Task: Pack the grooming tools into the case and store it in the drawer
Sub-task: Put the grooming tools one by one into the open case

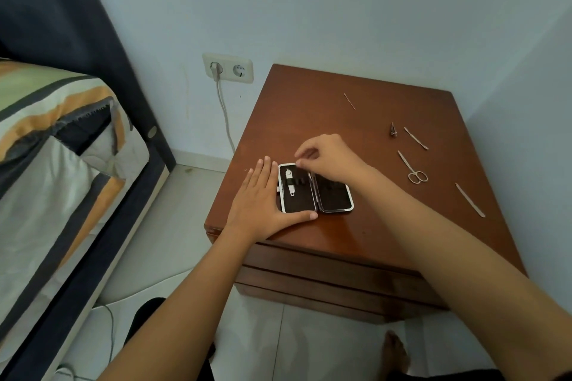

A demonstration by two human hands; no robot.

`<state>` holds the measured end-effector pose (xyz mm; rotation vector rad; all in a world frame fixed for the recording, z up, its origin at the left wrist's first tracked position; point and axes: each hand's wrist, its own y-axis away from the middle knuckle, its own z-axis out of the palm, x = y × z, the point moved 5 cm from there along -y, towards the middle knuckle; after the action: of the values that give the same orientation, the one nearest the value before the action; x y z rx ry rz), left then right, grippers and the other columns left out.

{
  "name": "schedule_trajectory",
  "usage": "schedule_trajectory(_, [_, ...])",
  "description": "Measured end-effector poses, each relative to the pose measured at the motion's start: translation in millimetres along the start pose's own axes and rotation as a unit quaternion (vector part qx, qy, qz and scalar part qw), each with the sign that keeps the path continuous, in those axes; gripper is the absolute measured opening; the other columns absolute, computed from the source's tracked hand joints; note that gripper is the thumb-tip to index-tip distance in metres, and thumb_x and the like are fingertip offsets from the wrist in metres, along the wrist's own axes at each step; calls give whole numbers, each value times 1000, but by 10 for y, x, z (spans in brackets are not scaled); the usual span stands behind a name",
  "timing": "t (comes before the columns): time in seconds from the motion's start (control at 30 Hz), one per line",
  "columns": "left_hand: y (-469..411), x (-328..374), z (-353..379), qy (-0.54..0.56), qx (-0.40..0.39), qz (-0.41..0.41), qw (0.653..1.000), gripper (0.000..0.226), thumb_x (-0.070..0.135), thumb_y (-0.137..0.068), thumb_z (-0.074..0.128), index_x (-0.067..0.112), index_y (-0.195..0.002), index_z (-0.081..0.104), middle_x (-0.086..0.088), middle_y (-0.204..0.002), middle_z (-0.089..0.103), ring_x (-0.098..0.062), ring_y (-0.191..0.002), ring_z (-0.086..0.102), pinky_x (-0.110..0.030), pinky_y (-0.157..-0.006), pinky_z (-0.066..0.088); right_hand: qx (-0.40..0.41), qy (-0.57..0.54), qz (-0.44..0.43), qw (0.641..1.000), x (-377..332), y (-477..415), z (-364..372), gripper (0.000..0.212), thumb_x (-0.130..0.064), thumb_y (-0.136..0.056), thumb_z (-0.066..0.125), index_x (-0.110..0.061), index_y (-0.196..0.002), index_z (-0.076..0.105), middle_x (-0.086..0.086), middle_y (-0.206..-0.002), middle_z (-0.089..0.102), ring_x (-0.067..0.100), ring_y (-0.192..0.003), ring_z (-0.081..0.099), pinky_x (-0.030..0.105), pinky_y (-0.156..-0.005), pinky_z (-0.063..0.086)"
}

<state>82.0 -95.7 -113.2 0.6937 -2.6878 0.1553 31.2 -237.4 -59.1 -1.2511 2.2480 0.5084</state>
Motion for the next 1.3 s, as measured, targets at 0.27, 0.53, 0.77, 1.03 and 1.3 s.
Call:
schedule_trajectory(0.27, [-25, -24, 18, -8, 10, -2, 1000, 129, 94, -54, 31, 14, -150, -2, -1, -159, -7, -12, -145, -11, -27, -112, -12, 270, 22, 188, 944, 1288, 15, -891, 23, -12, -84, 58, -3, -105, 65, 21, -109, 63, 34, -104, 58, 36, -94, 44])
schedule_trajectory(0.53, [-43, -8, 1, -1, 12, -3, 1000, 127, 92, -55, 36, 15, -150, -2, 0, -159, -6, -11, -145, -11, -27, -112, -12, 258, 81, 228, 936, 1517, -96, -920, 18, -10, -86, 59, 3, -97, 64, 27, -111, 57, 41, -105, 53, 41, -91, 43])
schedule_trajectory(0.77, [-36, -4, -13, 1, 7, -2, 1000, 126, 92, -56, 36, 15, -149, -1, -1, -159, -5, -13, -145, -9, -30, -114, -9, 266, 4, 174, 948, 1206, -9, -829, 15, -11, -86, 54, -8, -90, 68, 18, -98, 66, 25, -89, 64, 34, -83, 50])
schedule_trajectory(1.03, [-7, 34, -53, 5, 5, -3, 1000, 125, 91, -56, 33, 15, -149, 0, -3, -159, -3, -15, -145, -8, -29, -112, -10, 155, -148, 57, 975, 244, 123, -367, 7, -16, -79, 68, -18, -81, 73, 0, -81, 68, 10, -76, 58, 13, -66, 42])
schedule_trajectory(1.3, [3, 33, -54, 9, 11, 5, 1000, 121, 89, -61, 37, 14, -149, 0, -4, -159, -2, -16, -146, -7, -30, -112, -10, 34, -21, 29, 999, 58, -19, -158, 15, -5, -76, 69, -19, -80, 70, 4, -86, 69, 18, -82, 63, 19, -68, 47])
